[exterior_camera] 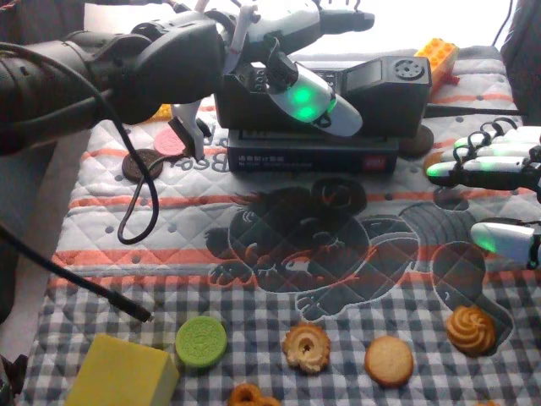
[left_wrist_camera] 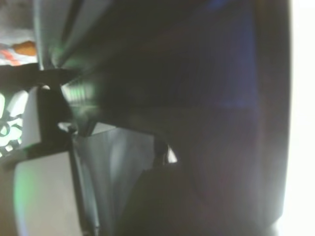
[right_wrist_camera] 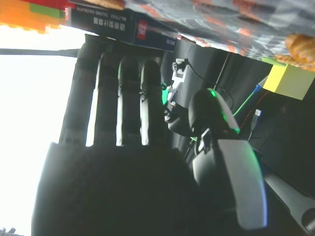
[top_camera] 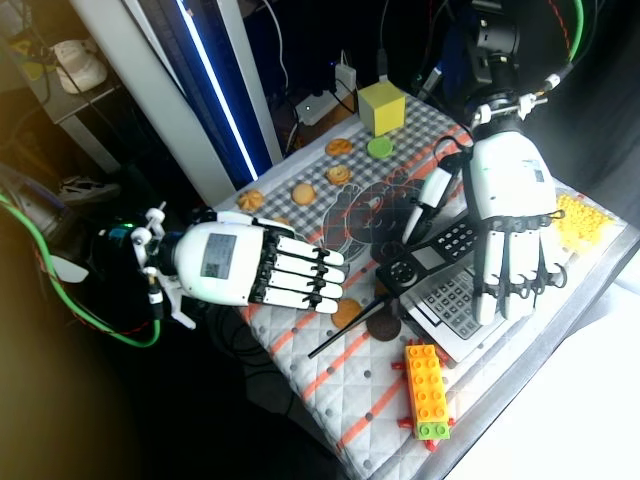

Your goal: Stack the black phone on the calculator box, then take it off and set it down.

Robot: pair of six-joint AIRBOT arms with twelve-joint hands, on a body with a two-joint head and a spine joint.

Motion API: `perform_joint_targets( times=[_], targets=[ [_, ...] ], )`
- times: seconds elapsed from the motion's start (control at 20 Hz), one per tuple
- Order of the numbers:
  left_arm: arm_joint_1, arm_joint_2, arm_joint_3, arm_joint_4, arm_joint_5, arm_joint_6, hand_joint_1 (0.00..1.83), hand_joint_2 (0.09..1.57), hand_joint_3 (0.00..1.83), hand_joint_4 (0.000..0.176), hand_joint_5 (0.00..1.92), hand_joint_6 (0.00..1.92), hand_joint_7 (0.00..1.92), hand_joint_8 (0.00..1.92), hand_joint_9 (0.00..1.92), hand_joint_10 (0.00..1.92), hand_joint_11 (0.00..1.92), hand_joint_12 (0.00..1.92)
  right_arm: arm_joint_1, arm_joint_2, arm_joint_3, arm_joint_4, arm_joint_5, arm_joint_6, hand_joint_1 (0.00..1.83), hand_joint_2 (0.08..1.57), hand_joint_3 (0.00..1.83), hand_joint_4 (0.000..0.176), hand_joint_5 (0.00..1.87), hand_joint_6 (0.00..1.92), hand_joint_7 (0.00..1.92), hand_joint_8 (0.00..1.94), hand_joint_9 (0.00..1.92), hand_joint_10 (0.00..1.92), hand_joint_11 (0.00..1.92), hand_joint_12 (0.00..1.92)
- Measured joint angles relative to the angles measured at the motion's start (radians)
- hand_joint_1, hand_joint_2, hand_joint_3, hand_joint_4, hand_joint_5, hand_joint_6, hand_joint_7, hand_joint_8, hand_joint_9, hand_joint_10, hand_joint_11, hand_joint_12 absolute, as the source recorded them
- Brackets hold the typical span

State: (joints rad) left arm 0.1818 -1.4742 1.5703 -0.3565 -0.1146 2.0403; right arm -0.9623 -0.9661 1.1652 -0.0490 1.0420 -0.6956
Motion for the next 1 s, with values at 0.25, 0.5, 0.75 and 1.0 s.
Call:
perform_joint_targets(
  times=[0.25, 0.5, 0.75, 1.0],
  targets=[
    [0.0, 0.078, -0.104, 0.004, -0.094, -0.019, 0.71, 0.86, 0.0, 0.176, 0.12, 0.01, 0.12, 0.0, 0.16, 0.0, 0.0, 0.45, 0.0, 0.009, -0.011, -0.001, 0.007, 0.005, 0.29, 1.37, 0.0, 0.025, 0.49, 0.0, 0.49, 0.0, 0.41, 0.0, 0.4, 0.07],
    [0.008, 0.2, -0.222, 0.119, -0.206, -0.192, 0.77, 0.91, 0.01, 0.176, 0.1, 0.0, 0.02, 0.0, 0.0, 0.0, 0.0, 0.01, 0.002, 0.054, -0.059, 0.0, 0.089, 0.008, 0.34, 1.34, 0.0, 0.055, 0.5, 0.0, 0.51, 0.0, 0.43, 0.01, 0.39, 0.06],
    [0.103, 0.42, -0.458, 0.18, -0.436, -0.225, 0.66, 0.87, 0.0, 0.152, 0.14, 0.0, 0.09, 0.0, 0.0, 0.0, 0.0, 0.0, 0.008, 0.098, -0.1, -0.03, 0.192, 0.008, 0.45, 1.3, 0.0, 0.073, 0.52, 0.0, 0.5, 0.0, 0.46, 0.0, 0.41, 0.08],
    [0.291, 0.565, -0.566, 0.187, -0.613, -0.418, 0.78, 0.82, 0.0, 0.165, 0.07, 0.0, 0.0, 0.0, 0.0, 0.0, 0.0, 0.0, 0.051, 0.132, -0.124, -0.037, 0.265, -0.022, 0.45, 1.3, 0.0, 0.059, 0.48, 0.0, 0.47, 0.0, 0.42, 0.01, 0.33, 0.05]
  ],
)
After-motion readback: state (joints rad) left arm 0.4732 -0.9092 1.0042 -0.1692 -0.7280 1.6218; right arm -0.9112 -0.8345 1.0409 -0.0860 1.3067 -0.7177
